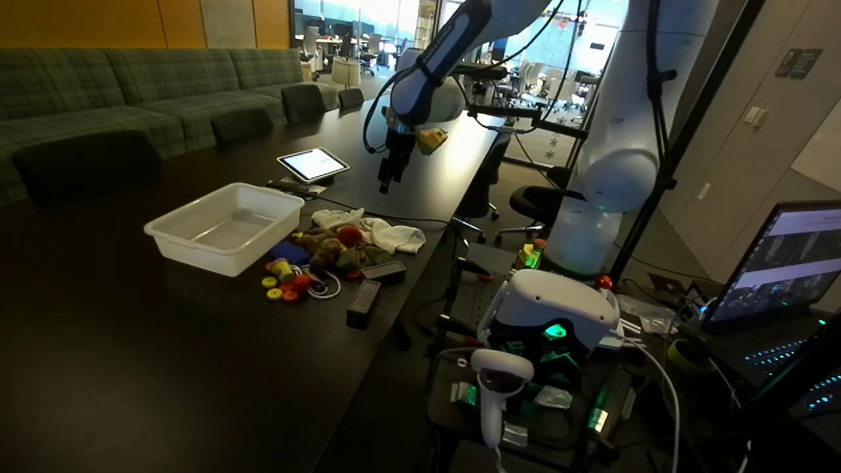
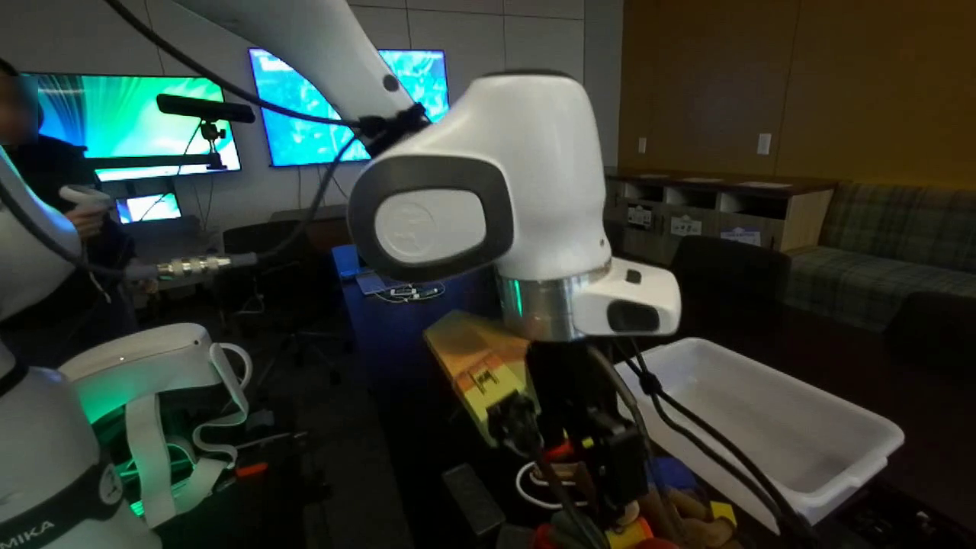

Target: Use the white towel to push the objects to the left, then put the towel in the bowl

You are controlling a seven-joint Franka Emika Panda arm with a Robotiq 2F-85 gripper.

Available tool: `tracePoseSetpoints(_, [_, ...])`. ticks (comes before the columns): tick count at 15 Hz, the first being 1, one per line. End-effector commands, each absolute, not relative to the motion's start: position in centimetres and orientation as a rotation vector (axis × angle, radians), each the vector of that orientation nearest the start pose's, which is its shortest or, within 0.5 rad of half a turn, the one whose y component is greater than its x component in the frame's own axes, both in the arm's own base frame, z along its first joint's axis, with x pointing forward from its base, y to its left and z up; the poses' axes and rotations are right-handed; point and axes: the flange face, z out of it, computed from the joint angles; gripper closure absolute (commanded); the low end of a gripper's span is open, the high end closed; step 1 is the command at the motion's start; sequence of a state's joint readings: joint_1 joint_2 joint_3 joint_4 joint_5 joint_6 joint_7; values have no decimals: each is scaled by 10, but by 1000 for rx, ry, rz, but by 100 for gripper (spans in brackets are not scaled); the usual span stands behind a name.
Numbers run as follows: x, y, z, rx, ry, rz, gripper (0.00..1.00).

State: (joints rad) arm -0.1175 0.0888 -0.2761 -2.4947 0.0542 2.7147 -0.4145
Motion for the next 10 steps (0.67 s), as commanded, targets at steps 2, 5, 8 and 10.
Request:
tracePoseSetpoints(2, [481,-236,192,-3171,77,-134,0])
tracePoseSetpoints(5, [492,-264,146,-3173,98,-89,0])
tracePoseSetpoints(8, [500,-292,115,-3164,124,-48,0])
tracePoseSetpoints(10, [504,-305,100,-3152,138,-35,0])
